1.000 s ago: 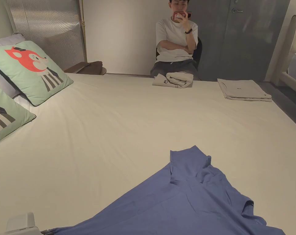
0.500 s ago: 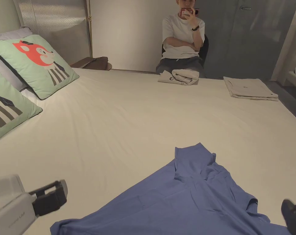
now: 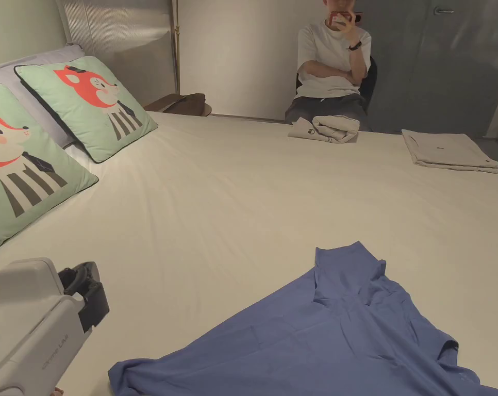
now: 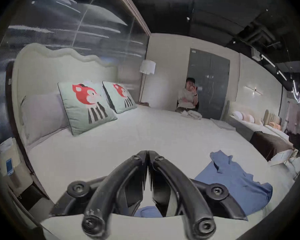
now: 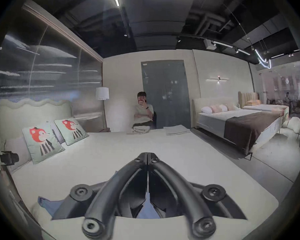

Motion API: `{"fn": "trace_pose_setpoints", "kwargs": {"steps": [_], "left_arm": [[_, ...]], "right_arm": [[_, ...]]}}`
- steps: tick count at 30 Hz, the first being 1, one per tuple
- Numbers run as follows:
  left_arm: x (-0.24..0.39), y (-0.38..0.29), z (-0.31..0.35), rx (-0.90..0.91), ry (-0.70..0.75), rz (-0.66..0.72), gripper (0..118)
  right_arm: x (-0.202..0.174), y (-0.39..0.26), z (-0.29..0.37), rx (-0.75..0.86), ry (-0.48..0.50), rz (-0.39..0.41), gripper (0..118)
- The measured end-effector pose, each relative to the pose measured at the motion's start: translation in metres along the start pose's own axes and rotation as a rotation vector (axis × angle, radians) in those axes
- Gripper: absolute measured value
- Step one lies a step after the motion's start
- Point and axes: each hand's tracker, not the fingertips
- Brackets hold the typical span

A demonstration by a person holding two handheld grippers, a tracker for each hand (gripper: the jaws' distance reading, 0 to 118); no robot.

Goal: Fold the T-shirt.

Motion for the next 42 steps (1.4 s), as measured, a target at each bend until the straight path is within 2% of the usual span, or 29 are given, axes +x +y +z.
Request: {"fn": "trace_pose_setpoints", "kwargs": {"steps": [3,4,5,7,8,14,15,16,18,19,20,21,22,25,26,28,29,31,35,42], "left_arm": [[-0.009,-0.013,-0.012,-0.126,0.006,0.032,1],[-0.012,-0.02,-0.018,-0.162,0.016,0.06,5],[-0.017,-0.027,-0.024,-0.202,0.023,0.084,29],[-0.027,-0.043,-0.038,-0.298,0.025,0.133,88],[-0.031,-0.053,-0.047,-0.369,0.028,0.147,107],[-0.033,-0.099,-0.082,-0.532,0.047,0.113,105],[-0.033,-0.102,-0.087,-0.537,0.04,0.117,101],[-0.034,-0.105,-0.092,-0.549,0.041,0.126,93],[-0.033,-0.109,-0.099,-0.56,0.053,0.141,67],[-0.031,-0.11,-0.099,-0.563,0.054,0.14,53],[-0.03,-0.111,-0.101,-0.567,0.058,0.141,32],[-0.031,-0.112,-0.101,-0.57,0.059,0.142,16],[-0.028,-0.112,-0.099,-0.572,0.055,0.144,6],[-0.026,-0.111,-0.095,-0.563,0.041,0.154,4],[-0.024,-0.109,-0.092,-0.553,0.041,0.142,4],[-0.023,-0.106,-0.09,-0.541,0.036,0.137,4],[-0.022,-0.105,-0.089,-0.54,0.036,0.134,4],[-0.023,-0.104,-0.088,-0.54,0.036,0.134,4],[-0.022,-0.102,-0.088,-0.539,0.042,0.14,4],[-0.015,-0.097,-0.09,-0.553,0.06,0.147,4]], "right_arm": [[-0.004,-0.006,-0.009,-0.027,0.02,-0.01,0],[-0.006,-0.008,-0.012,-0.034,0.02,-0.008,0],[-0.004,-0.013,-0.016,-0.045,0.022,-0.005,0],[-0.005,-0.017,-0.021,-0.066,0.034,-0.011,0],[-0.006,-0.019,-0.023,-0.075,0.038,-0.01,0],[-0.007,-0.032,-0.035,-0.121,0.057,0.004,0],[-0.008,-0.033,-0.036,-0.128,0.059,0.006,0],[-0.008,-0.034,-0.038,-0.137,0.059,0.008,0],[-0.007,-0.038,-0.041,-0.148,0.061,0.014,0],[-0.006,-0.04,-0.043,-0.155,0.06,0.016,0],[-0.005,-0.041,-0.046,-0.164,0.06,0.019,0],[-0.005,-0.043,-0.048,-0.172,0.061,0.022,0],[-0.004,-0.044,-0.051,-0.182,0.06,0.024,0],[-0.003,-0.045,-0.072,-0.213,0.061,0.027,2],[-0.004,-0.044,-0.084,-0.243,0.062,0.042,19],[-0.005,-0.043,-0.114,-0.271,0.075,0.049,71],[-0.009,-0.043,-0.132,-0.317,0.107,0.065,86],[-0.013,-0.046,-0.168,-0.344,0.117,0.066,85],[-0.012,-0.068,-0.255,-0.507,0.113,0.114,85],[-0.003,-0.116,-0.352,-0.82,0.067,0.052,84]]}}
